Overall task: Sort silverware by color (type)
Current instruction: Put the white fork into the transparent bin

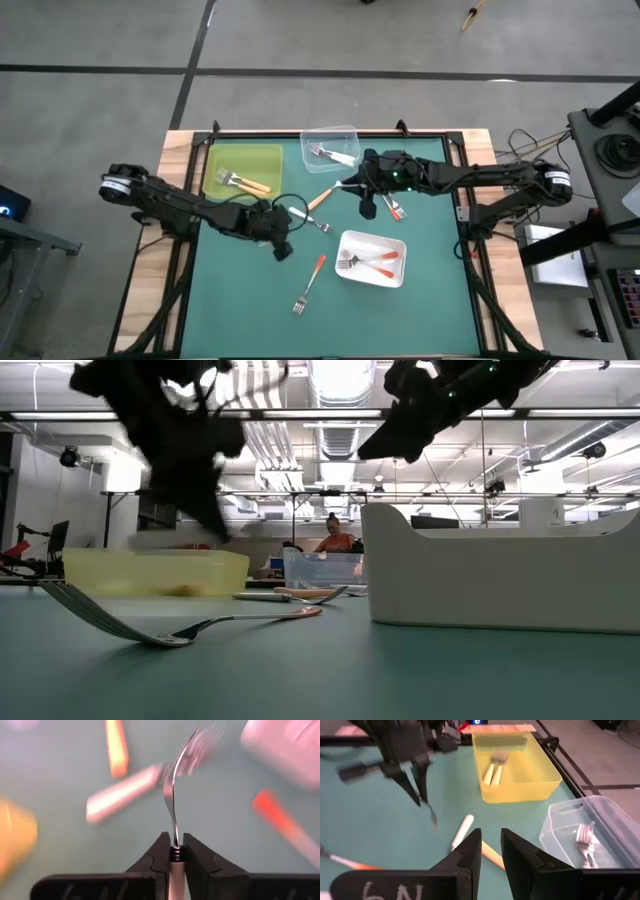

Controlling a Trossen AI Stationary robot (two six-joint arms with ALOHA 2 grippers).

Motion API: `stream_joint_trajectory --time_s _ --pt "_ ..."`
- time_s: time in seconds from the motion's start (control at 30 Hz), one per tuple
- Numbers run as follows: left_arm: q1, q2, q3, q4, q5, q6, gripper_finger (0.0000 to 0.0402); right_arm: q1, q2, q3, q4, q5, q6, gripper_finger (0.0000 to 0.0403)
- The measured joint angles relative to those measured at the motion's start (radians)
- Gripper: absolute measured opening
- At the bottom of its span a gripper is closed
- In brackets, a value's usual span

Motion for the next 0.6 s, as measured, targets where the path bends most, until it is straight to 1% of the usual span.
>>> stream_joint_trajectory --time_s 0.07,0.17,0.23,0.3,0.4,0.43,0.53,0.6 --pt "0.026 -0.020 0.012 0.106 -0.018 0.088 0.0016 0.000 -0.029 0.015 -0.054 0.000 -0.015 0.0063" --pt "0.087 -0.040 0.016 0.339 -0.027 0.228 0.0016 0.000 -0.081 0.035 -0.119 0.000 -0.026 0.0063" --pt "0.140 -0.042 0.016 0.485 -0.023 0.306 0.0016 0.000 -0.124 0.041 -0.157 0.000 -0.027 0.0063" --pt "0.201 -0.034 0.015 0.633 0.005 0.361 0.0017 0.000 -0.168 0.042 -0.165 0.000 -0.027 0.0063" --pt "0.302 0.002 0.015 0.907 0.102 0.377 0.0016 0.000 -0.225 0.042 -0.165 0.000 -0.028 0.0063" --pt "0.333 0.020 0.015 0.999 0.120 0.370 0.0016 0.000 -0.240 0.042 -0.165 0.000 -0.028 0.0063" --pt "0.411 0.084 0.015 1.220 0.128 0.312 0.0016 0.000 -0.272 0.042 -0.161 -0.001 -0.028 0.0063" --pt "0.451 0.137 0.025 1.345 0.114 0.258 0.0016 0.000 -0.286 0.042 -0.158 -0.002 -0.028 0.0063"
